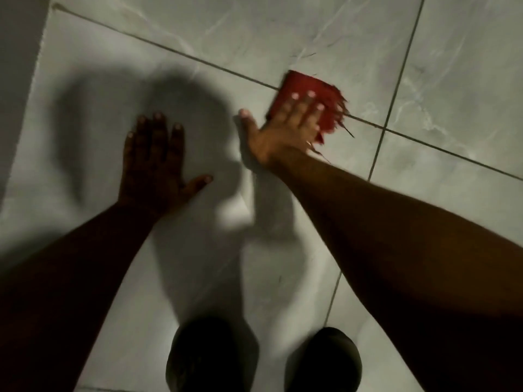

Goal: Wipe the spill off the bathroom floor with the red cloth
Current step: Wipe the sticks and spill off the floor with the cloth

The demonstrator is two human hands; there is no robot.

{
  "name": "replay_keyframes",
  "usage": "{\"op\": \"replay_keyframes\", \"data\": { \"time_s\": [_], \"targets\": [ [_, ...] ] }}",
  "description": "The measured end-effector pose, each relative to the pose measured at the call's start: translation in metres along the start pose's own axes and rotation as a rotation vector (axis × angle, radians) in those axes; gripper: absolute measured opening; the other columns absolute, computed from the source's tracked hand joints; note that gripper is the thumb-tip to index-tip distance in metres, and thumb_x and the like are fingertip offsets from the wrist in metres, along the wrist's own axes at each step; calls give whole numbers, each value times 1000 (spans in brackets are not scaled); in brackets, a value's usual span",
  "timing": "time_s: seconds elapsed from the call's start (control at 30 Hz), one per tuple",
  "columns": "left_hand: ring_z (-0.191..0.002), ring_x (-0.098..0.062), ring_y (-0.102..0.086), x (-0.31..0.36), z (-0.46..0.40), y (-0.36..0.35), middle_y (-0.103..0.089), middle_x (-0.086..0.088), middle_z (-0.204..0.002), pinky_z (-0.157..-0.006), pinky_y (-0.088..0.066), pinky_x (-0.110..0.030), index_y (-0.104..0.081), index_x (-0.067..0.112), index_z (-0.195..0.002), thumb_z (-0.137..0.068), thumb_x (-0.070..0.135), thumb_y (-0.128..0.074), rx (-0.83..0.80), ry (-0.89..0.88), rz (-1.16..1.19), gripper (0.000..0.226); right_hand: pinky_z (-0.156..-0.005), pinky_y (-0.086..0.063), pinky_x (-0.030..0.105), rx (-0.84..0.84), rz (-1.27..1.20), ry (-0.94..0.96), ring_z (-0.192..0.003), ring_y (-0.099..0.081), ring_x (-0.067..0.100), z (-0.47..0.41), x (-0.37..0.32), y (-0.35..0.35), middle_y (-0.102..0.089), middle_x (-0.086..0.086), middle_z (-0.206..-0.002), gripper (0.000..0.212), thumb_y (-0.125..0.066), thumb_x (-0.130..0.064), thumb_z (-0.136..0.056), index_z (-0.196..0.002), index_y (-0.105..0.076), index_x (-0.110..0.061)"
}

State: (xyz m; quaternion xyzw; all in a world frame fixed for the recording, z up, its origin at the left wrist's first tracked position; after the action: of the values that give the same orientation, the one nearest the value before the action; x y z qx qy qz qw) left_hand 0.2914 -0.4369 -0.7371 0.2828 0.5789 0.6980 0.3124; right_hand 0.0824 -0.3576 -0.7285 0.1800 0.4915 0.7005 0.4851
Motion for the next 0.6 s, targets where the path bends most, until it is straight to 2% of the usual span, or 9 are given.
{"op": "replay_keyframes", "data": {
  "time_s": [0.07,0.13,0.2,0.27,0.33,0.47,0.53,0.6],
  "targets": [
    [-146,-48,-11,-2,0,-1,-14,-28,-159,-117,-10,-56,-18,7,-153,-83,76,-31,14,-2,-13,99,-118,6,55,-55,57,300,-146,18,42,8,-27,-6,14,20,-162,103,-25,-78,-82,-152,2,-7],
    [-146,-47,-13,-3,0,-2,-16,-27,-159,-117,-11,-54,-19,8,-153,-83,76,-34,35,-4,-14,99,-120,2,52,-109,99,497,-148,16,38,14,-23,-3,11,15,-163,96,-31,-72,-86,-153,0,-10],
    [-146,-47,-13,-4,1,-3,-17,-26,-159,-118,-11,-53,-19,9,-153,-83,75,-36,47,-4,-13,98,-123,-1,51,-141,222,637,-149,12,38,11,5,6,6,16,-163,93,-32,-69,-89,-153,-2,-9],
    [-147,-47,-12,-4,1,-4,-16,-26,-159,-118,-11,-53,-17,10,-153,-83,76,-36,50,-6,-8,99,-123,0,50,-116,287,653,-148,8,42,5,42,21,2,21,-162,95,-37,-68,-88,-152,-5,-5],
    [-146,-47,-11,-5,1,-4,-14,-26,-159,-117,-11,-54,-15,11,-154,-82,76,-36,42,-11,6,99,-121,4,50,-65,233,490,-147,9,46,0,85,36,2,26,-161,98,-39,-68,-87,-151,-5,-1],
    [-147,-48,-7,-2,0,-3,-9,-26,-160,-116,-11,-57,-10,10,-154,-82,78,-31,2,-5,20,101,-119,7,51,-17,107,-83,-147,13,44,15,171,48,12,27,-160,99,-31,-69,-90,-150,6,0],
    [-147,-48,-5,-3,-2,-3,-8,-26,-160,-116,-10,-58,-8,10,-154,-81,79,-28,-21,3,28,102,-119,7,54,19,42,-328,-146,12,47,21,181,42,12,29,-159,100,-28,-70,-90,-149,7,2],
    [-147,-48,-5,-4,-1,-4,-6,-26,-160,-116,-8,-59,-7,11,-154,-80,80,-26,-31,11,41,103,-119,5,56,92,-67,-524,-147,10,46,20,158,34,9,26,-161,102,-29,-73,-87,-150,5,-1]
  ]
}}
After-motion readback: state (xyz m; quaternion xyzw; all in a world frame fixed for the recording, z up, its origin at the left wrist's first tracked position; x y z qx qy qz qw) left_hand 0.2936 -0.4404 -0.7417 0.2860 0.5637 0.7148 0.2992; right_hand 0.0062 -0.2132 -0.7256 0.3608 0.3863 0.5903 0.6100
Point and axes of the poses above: each hand's wrist, its own z-axis away from the middle knuckle, its own y-axis out of the back of the hand, x = y × z, the point moved 3 cm from there along -z, towards the middle knuckle
